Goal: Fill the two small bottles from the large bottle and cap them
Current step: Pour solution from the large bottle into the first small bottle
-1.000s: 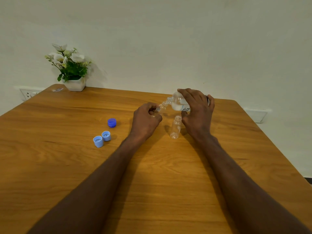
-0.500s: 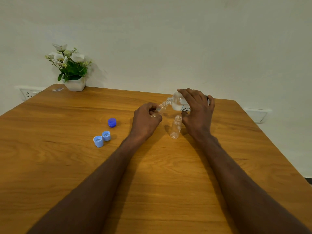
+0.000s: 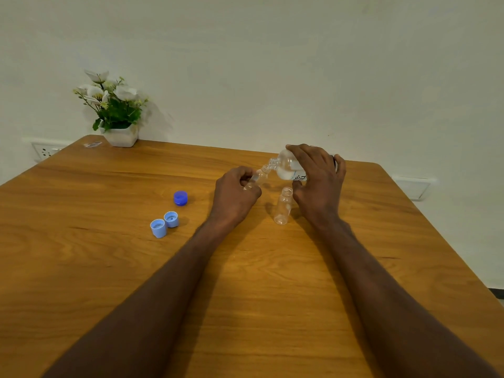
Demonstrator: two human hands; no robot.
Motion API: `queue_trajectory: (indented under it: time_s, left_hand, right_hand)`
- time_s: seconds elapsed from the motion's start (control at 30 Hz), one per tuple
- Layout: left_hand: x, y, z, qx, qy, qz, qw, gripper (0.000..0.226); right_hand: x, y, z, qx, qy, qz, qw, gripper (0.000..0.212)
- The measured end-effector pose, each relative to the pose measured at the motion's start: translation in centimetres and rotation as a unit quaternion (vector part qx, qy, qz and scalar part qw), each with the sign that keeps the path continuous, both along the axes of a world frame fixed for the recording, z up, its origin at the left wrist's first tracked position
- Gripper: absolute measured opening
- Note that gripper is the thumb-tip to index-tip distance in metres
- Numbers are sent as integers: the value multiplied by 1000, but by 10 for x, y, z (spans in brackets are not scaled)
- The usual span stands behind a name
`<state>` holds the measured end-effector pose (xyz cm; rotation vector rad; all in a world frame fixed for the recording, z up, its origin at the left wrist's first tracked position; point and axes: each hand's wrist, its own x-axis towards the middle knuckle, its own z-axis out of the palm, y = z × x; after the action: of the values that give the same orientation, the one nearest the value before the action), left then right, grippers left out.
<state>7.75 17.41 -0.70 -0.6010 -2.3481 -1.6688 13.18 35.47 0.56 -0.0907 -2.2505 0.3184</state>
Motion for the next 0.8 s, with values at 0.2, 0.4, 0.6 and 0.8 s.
queue_trajectory:
  time_s: [0.2, 0.4, 0.6, 0.8]
  left_hand:
    - [0, 0, 0, 2, -1, 0, 1000, 31]
    - [-1, 1, -1, -8, 5, 2, 1000, 35]
    - [0, 0, 0, 1, 4, -1, 1000, 33]
    - [0, 1, -1, 0, 3, -5, 1000, 30]
  right_hand:
    - [0, 0, 0, 0, 2, -2, 1000, 79]
    - [1, -1, 1, 4, 3, -1, 1000, 78]
    - [0, -1, 0, 4, 0, -6, 1000, 79]
    - [0, 0, 0, 3, 3, -4, 1000, 80]
